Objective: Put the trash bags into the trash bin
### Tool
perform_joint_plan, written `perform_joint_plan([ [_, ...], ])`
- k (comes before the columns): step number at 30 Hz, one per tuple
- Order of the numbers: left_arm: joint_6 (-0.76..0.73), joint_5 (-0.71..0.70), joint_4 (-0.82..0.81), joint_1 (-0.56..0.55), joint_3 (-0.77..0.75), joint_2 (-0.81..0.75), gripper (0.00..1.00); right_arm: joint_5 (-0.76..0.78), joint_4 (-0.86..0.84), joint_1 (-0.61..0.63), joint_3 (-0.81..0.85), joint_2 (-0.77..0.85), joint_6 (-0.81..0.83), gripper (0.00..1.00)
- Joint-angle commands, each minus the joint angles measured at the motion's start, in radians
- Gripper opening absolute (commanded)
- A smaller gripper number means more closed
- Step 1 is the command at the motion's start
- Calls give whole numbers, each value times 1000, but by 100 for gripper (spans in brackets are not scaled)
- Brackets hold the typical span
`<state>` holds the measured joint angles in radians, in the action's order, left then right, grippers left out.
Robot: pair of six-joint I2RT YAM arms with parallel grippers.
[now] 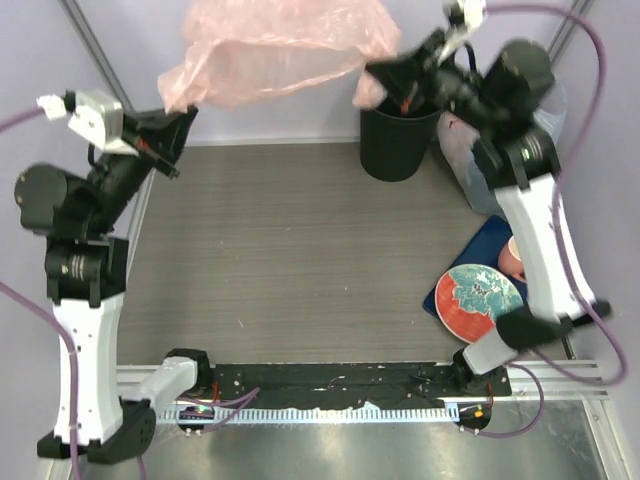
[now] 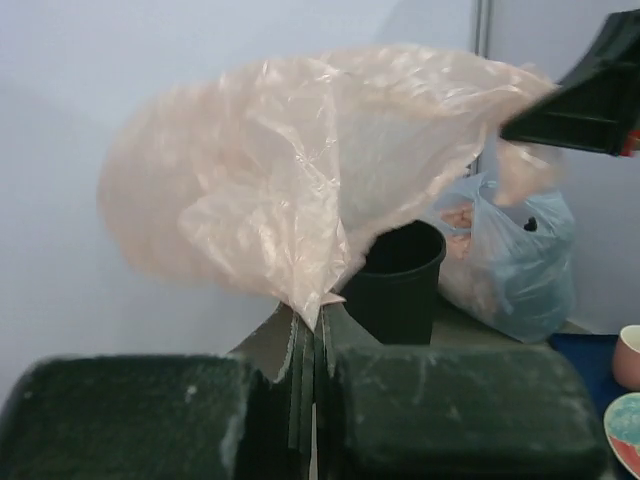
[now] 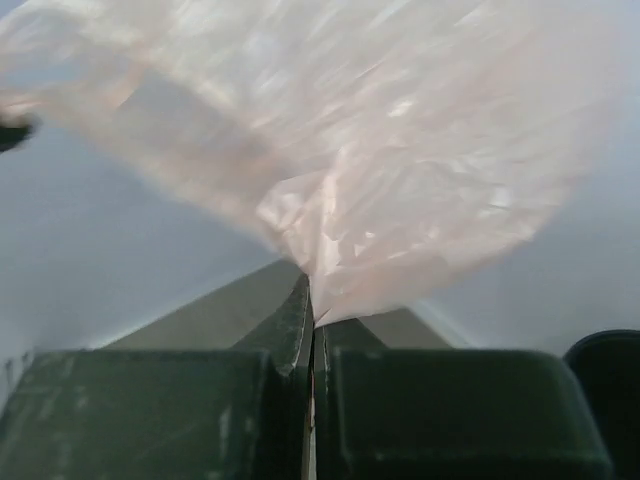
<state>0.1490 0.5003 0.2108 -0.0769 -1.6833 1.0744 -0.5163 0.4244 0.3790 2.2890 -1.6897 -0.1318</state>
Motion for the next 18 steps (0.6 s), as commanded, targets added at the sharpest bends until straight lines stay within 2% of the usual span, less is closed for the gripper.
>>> perform_joint_plan([
  [1, -126, -18, 115, -38, 351, -8, 0, 40, 15, 171, -498, 93, 191, 1],
  [2, -161, -44, 160, -41, 429, -11, 0, 68, 58, 187, -636, 78, 228, 1],
  [3, -245, -55, 247, -43, 571, -10, 0, 85, 133, 193, -690, 21, 274, 1],
  [5, -253, -100, 303, -43, 701, -16, 0, 128, 184, 195, -788, -40, 281, 1],
  [6, -249, -94, 333, -43, 796, -17, 0, 128, 239, 195, -798, -72, 293, 1],
  [8, -235, -33, 440, -47, 826, -7, 0, 127, 276, 195, -790, -116, 293, 1],
  [11, -189, -22, 489, -52, 717, -8, 0, 34, 300, 195, -731, -76, 273, 1],
  [13, -169, -22, 475, -52, 549, -5, 0, -13, 312, 195, -654, -58, 223, 1],
  [14, -154, -22, 454, -50, 430, 10, 0, -57, 310, 192, -541, -57, 203, 1],
  [18, -118, -16, 430, -43, 188, 84, 0, -131, 281, 161, -225, -128, 71, 1],
])
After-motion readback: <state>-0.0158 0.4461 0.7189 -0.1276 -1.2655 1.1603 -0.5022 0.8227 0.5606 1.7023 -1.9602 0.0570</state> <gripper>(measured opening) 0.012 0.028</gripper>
